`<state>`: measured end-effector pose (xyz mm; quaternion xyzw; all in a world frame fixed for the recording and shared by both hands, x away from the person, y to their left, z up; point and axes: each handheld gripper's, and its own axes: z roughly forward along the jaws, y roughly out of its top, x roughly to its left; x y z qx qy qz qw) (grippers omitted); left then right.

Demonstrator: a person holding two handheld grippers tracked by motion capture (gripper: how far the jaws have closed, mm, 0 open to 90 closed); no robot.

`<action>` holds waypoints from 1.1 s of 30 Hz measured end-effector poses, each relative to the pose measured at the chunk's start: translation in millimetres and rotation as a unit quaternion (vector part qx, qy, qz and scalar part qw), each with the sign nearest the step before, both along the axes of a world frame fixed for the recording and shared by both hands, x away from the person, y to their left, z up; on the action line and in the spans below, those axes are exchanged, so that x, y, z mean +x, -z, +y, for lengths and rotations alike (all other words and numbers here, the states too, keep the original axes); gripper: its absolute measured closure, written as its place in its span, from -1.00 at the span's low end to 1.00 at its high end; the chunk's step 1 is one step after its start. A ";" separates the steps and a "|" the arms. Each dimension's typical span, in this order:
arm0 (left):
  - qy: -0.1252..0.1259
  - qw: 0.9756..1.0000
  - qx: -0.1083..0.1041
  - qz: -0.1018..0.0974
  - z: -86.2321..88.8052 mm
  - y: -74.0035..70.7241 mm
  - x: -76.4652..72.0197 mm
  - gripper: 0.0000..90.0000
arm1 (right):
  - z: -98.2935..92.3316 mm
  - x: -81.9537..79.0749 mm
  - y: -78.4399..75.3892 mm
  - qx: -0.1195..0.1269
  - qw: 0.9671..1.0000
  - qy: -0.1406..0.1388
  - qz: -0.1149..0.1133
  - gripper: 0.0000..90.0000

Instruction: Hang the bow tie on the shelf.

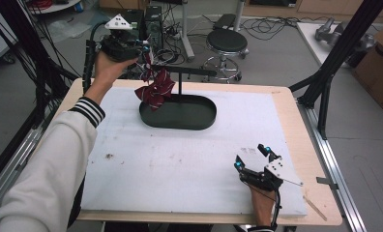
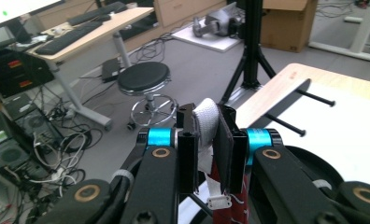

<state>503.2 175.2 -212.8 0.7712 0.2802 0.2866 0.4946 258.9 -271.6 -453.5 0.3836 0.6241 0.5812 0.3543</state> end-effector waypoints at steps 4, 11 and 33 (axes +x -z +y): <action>-0.019 1.000 0.000 0.002 1.5 5.3 4.9 0.77 | 0.1 0.0 0.0 -0.002 1.000 0.000 -0.001 -0.79; -0.042 0.999 -0.001 0.006 4.5 14.8 10.4 0.77 | 0.2 -0.1 -0.1 -0.004 1.000 0.001 -0.001 -0.79; -0.085 0.995 0.016 0.055 24.0 56.9 13.4 0.74 | 0.4 -0.1 -0.1 -0.006 1.000 -0.001 -0.002 -0.79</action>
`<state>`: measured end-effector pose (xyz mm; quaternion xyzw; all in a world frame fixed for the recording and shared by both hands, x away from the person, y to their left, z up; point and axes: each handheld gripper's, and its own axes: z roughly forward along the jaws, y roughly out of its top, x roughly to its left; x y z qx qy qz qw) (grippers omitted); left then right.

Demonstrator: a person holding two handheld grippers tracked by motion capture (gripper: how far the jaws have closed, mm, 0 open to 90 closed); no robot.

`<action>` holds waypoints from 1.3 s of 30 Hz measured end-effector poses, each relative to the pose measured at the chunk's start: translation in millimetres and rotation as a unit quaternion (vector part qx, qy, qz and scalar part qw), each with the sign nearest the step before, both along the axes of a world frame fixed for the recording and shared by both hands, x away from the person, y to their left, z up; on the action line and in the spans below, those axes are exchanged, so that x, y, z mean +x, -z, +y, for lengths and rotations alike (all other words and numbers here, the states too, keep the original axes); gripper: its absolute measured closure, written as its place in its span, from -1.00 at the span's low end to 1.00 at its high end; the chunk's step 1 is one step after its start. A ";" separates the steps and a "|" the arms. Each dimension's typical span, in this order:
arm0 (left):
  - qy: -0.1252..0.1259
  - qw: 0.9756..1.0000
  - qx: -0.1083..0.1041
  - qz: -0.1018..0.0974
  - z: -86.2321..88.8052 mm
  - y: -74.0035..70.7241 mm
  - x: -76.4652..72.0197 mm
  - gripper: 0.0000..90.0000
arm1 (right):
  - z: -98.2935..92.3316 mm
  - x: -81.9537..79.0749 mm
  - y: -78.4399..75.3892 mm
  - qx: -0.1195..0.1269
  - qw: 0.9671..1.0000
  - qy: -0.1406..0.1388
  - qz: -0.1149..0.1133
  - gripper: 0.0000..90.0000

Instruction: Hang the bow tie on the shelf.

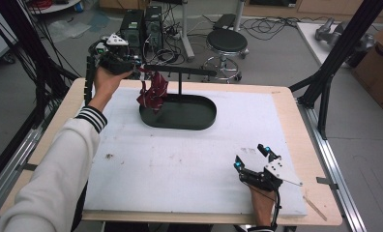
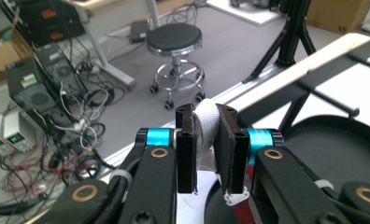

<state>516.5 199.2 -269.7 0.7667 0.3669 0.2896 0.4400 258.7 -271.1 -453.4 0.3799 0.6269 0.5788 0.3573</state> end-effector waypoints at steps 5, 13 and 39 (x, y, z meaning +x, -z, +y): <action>0.002 1.000 -0.003 0.010 2.5 8.5 -1.8 0.71 | -0.2 0.2 0.0 0.001 1.000 -0.002 0.000 -0.79; 0.000 1.000 -0.010 0.018 4.8 14.8 -1.6 0.56 | -0.4 0.2 0.1 0.001 1.000 -0.004 -0.001 -0.79; 0.084 0.986 -0.133 -0.056 60.6 64.6 -70.0 -0.70 | 0.2 0.0 0.0 -0.003 1.000 0.000 -0.003 -0.79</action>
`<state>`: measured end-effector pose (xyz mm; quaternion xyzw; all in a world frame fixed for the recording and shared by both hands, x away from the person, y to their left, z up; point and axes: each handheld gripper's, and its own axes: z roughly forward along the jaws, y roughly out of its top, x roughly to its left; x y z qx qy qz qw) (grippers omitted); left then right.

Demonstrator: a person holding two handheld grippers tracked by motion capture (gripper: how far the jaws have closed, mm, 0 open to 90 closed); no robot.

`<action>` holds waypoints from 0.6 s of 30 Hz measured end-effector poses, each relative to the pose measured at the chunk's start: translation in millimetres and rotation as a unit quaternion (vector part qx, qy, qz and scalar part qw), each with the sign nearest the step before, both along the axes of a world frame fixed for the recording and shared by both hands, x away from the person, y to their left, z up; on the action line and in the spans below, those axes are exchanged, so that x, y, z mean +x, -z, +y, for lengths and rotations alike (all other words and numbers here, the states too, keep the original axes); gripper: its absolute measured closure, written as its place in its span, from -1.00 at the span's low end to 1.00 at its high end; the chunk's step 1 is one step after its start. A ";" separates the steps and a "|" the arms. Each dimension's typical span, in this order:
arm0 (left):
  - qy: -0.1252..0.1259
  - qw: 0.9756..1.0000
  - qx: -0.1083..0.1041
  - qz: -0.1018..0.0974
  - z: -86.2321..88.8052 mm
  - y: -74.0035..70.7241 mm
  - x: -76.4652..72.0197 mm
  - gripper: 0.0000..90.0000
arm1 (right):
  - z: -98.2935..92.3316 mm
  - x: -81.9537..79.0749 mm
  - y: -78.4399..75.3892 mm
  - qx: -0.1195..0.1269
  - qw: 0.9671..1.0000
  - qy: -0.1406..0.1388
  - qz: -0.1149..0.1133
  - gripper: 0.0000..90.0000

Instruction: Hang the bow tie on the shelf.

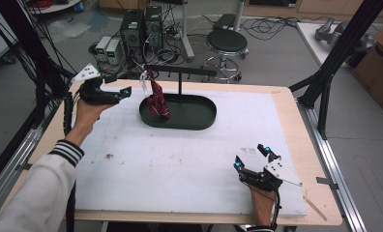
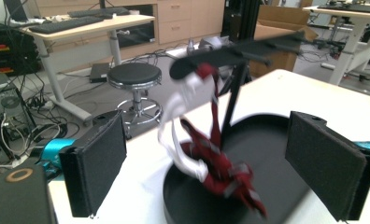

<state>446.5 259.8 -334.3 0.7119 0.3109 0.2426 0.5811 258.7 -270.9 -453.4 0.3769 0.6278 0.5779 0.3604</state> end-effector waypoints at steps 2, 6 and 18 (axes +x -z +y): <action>0.004 1.000 -0.003 0.001 11.2 10.2 -15.5 -0.70 | -0.2 0.1 0.0 0.000 1.000 0.001 -0.001 -0.79; 0.004 1.000 -0.014 -0.005 21.8 19.1 -31.2 -0.70 | 0.1 0.0 0.0 0.000 1.000 0.001 0.000 -0.79; 0.030 0.998 -0.040 -0.031 34.0 68.6 -111.8 -0.70 | 0.6 -0.4 0.0 0.000 1.000 0.001 0.001 -0.79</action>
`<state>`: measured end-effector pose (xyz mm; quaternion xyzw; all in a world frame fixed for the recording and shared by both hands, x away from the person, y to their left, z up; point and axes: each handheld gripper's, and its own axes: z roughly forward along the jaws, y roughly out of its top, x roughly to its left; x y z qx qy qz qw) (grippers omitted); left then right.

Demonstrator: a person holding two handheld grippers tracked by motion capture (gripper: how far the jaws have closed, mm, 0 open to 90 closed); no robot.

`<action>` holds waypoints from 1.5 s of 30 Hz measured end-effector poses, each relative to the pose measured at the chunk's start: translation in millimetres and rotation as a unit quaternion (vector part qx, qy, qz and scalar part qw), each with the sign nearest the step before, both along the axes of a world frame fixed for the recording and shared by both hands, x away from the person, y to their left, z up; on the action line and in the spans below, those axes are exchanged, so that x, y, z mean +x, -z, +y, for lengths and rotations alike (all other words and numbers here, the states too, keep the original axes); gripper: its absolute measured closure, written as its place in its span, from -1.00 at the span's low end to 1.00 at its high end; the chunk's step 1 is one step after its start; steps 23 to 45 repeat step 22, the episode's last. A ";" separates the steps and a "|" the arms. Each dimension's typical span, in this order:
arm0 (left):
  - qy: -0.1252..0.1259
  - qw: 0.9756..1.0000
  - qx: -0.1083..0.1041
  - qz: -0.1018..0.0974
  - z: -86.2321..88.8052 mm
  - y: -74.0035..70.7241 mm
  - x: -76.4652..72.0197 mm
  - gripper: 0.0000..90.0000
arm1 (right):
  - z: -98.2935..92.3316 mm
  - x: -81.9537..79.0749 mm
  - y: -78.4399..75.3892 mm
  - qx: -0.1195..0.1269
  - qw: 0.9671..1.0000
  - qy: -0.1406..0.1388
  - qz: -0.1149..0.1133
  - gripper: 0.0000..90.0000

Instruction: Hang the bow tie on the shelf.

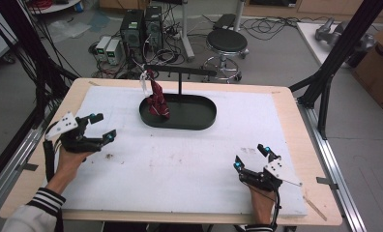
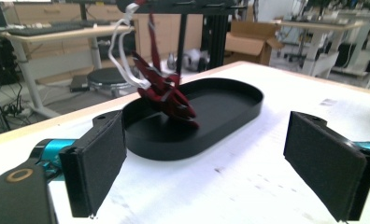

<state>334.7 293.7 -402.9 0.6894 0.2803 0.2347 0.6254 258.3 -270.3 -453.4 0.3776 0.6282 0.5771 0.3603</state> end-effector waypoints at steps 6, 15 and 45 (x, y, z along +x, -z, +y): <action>-0.017 0.999 0.001 -0.032 -8.2 26.9 -37.3 -0.70 | -0.2 0.2 0.0 0.000 1.000 0.000 -0.001 -0.79; -0.050 0.997 -0.022 -0.048 -9.9 50.4 -53.0 -0.71 | 0.0 -0.1 0.0 0.000 1.000 0.000 0.000 -0.79; -0.060 0.996 -0.037 -0.055 -7.4 51.8 -55.2 -0.71 | 0.3 -0.4 0.1 -0.003 1.000 0.001 -0.001 -0.79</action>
